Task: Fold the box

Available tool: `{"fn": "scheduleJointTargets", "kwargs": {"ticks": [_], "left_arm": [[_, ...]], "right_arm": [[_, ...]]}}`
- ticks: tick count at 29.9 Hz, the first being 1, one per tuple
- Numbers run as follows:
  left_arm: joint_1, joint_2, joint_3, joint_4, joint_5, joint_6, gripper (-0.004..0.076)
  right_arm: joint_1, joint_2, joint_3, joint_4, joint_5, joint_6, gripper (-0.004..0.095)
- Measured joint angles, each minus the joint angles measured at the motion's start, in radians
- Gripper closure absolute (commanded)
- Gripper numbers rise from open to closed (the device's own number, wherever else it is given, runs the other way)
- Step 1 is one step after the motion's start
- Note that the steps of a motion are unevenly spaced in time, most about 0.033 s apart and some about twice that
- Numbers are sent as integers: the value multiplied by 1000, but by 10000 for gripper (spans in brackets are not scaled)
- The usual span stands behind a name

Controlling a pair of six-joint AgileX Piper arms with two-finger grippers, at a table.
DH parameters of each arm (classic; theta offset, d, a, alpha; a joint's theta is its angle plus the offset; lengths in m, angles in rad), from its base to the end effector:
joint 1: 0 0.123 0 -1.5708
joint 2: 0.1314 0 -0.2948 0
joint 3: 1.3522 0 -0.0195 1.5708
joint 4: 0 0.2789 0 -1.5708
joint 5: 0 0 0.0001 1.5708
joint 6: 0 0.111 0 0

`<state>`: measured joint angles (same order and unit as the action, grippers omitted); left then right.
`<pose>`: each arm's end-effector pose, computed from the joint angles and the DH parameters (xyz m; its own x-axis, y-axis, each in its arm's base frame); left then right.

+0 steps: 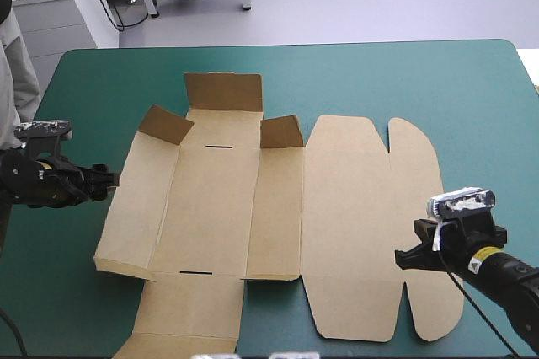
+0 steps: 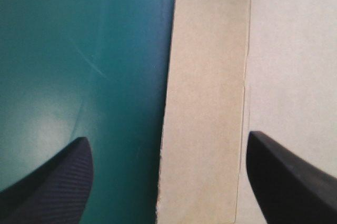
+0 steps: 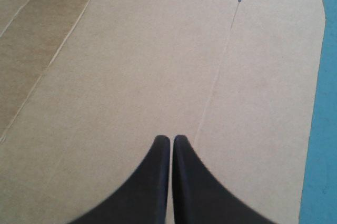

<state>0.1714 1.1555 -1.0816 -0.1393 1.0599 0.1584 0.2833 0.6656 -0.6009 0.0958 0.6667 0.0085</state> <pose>0.2501 0.0296 0.3340 -0.8573 -0.0579 -0.5115 -0.0323 0.9977 -0.0589 0.1528 0.0513 0.2932 -0.6001 -0.0876 -0.7951 -0.2752 0.9559 0.1024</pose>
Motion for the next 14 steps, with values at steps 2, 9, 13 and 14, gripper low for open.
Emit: {"fn": "scheduleJointTargets", "kwargs": {"ticks": [2,9,13,14], "left_arm": [[53,36,0,-66,5,38,156],[195,186,0,-294,69,228,156],[224,273,0,-311,79,267,156],[225,293,0,-317,84,277,156]], "right_arm": [[0,-40,22,11,0,0,908],[0,-179,70,26,1,0,908],[0,-234,93,27,8,0,908],[0,-244,97,27,13,0,908]]}}
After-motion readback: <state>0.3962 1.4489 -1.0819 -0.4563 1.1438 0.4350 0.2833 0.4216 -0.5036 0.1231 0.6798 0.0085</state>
